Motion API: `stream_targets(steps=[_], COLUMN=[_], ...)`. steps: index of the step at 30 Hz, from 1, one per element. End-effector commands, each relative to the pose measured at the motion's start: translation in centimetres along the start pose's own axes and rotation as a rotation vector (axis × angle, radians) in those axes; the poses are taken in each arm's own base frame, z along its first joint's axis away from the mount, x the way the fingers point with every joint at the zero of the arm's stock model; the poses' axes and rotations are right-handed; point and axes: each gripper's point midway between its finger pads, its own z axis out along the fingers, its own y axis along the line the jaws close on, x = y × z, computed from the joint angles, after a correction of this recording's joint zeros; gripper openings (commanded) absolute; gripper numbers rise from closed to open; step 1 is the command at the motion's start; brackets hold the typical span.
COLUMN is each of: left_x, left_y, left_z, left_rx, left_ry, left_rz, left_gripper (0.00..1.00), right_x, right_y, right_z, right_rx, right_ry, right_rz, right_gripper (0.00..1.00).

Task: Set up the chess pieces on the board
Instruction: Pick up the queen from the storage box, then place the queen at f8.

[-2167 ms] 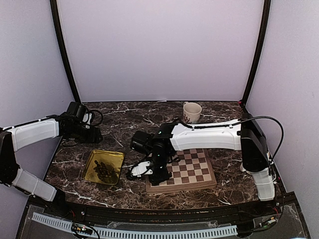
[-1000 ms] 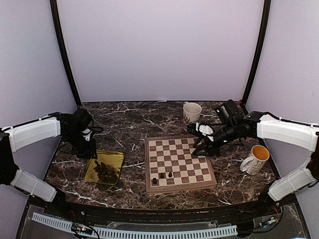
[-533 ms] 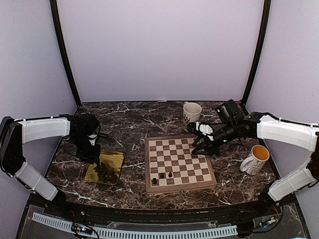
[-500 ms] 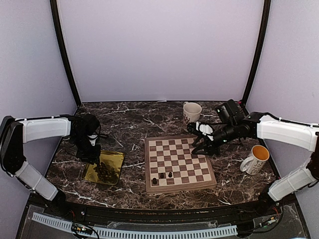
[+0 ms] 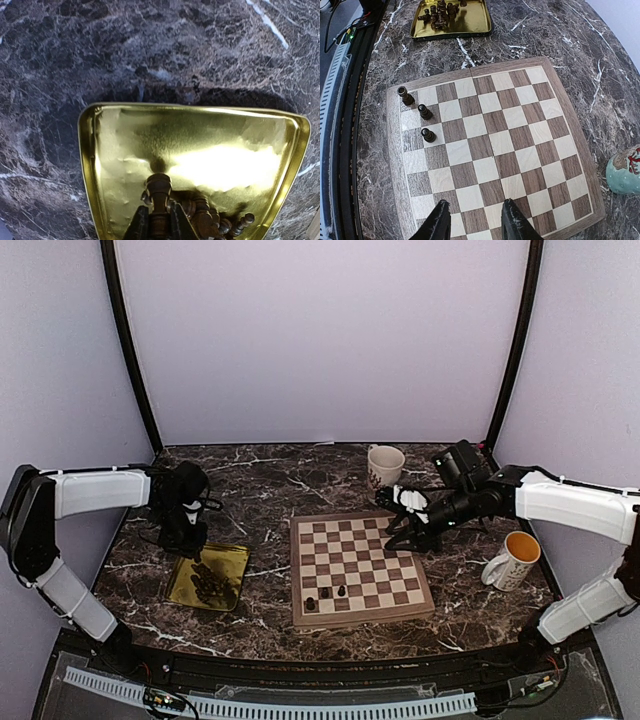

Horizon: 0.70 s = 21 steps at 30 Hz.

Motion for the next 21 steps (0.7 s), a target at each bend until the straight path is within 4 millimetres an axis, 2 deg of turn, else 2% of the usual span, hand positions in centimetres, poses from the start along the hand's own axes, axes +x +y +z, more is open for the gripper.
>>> stream_targets(steps=[1,8,13,21], left_x=[-2.5,-3.3,-3.7,-4.4], left_y=[0.0,-1.5,-3.6,-10.6], left_z=[-1.4,-2.3,-4.6,-9.4], left_rx=[-0.022,0.037,0.098,0.275], left_ry=[-0.103,-0.128,-0.179,-0.283], left_rz=[0.025,0.061,0.118,0.326], left_gripper=[0.08,0.07,0.07,0.07], right_x=[0.3,0.4,0.4,0.6], right_y=[-0.4,-0.4,-0.4,-0.5], right_z=[0.2,0.3,0.4,0.4], right_rx=[0.014,0.012,0.007,0.013], right_ry=[0.0,0.006,0.005,0.012], right_rz=[-0.009,-0.009,-0.005,-0.002], right_gripper=[0.35,0.35,0.35,0.35])
